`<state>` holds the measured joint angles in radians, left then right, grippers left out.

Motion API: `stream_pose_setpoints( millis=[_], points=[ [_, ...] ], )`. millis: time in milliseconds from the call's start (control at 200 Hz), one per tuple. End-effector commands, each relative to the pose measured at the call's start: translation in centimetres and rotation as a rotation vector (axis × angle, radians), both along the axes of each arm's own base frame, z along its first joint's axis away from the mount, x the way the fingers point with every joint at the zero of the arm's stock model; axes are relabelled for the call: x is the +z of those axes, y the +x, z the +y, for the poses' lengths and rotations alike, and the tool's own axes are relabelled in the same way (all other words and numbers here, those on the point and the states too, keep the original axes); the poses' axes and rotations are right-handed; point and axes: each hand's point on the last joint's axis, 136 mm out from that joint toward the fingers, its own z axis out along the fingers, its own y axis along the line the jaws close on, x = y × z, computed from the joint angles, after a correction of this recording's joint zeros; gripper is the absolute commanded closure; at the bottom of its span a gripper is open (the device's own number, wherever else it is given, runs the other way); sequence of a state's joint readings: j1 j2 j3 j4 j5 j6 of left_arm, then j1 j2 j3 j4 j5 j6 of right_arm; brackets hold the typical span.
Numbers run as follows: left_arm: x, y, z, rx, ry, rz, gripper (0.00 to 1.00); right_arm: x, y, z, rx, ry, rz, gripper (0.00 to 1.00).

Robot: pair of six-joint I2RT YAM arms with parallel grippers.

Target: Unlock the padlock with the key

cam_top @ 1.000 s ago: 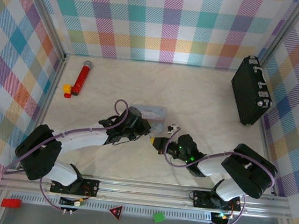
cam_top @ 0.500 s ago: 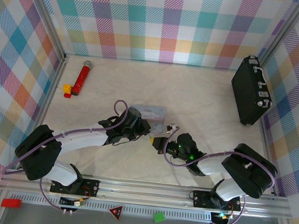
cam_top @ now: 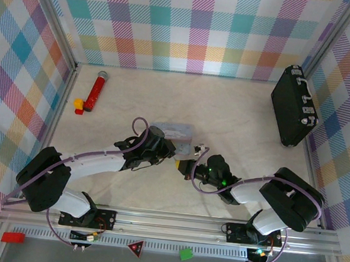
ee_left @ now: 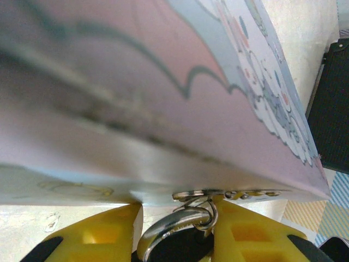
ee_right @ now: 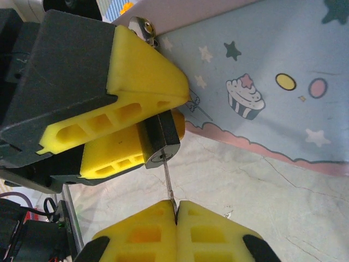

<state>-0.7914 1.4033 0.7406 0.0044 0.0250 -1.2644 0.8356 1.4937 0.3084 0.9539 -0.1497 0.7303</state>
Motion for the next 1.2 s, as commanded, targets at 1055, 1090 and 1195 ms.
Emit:
stream_pose_setpoints(
  millis=[1055, 1090, 1195],
  points=[
    [1.8, -3.9, -5.7, -0.233, -0.127, 0.032, 0.87, 7.5, 4.7, 0.5, -0.043, 0.266, -0.106, 1.0],
    [1.8, -4.0, -5.9, -0.239, -0.126, 0.034, 0.87, 7.7, 4.7, 0.6, -0.042, 0.269, -0.11, 1.0],
    [1.7, -4.3, -6.3, -0.258, -0.126, 0.037, 0.87, 7.8, 5.2, 0.2, -0.07, 0.271, -0.111, 1.0]
  ],
)
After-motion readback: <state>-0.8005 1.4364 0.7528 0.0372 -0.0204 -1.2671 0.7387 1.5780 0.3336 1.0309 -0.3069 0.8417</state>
